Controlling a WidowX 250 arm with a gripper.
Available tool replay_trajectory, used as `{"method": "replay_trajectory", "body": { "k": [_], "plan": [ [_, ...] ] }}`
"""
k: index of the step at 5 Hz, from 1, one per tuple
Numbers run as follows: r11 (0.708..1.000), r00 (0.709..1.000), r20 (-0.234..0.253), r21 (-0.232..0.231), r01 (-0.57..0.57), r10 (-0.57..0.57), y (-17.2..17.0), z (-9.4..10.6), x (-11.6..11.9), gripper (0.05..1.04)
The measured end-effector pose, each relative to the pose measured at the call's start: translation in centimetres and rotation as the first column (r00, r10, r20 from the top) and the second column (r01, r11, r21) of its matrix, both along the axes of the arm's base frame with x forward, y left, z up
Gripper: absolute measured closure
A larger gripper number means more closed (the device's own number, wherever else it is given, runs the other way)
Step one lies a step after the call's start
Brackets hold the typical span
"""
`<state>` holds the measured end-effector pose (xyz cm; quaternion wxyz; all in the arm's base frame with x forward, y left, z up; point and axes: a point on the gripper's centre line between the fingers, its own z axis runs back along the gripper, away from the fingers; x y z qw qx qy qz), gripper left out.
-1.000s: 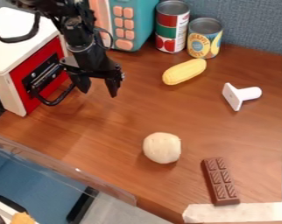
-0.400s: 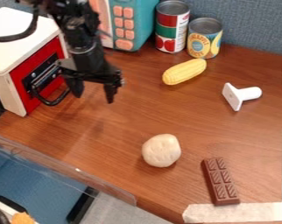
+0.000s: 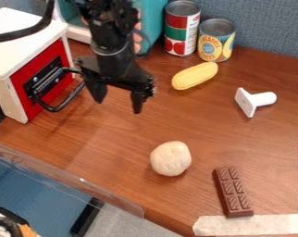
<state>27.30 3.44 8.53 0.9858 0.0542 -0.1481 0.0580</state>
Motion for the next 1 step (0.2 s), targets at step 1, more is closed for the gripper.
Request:
{"method": "replay_trajectory", "body": {
  "k": [1],
  "plan": [
    [1.0, 1.0, -0.002, 0.007, 0.018, -0.018, -1.41, 1.58, -0.85, 0.084]
  ]
}}
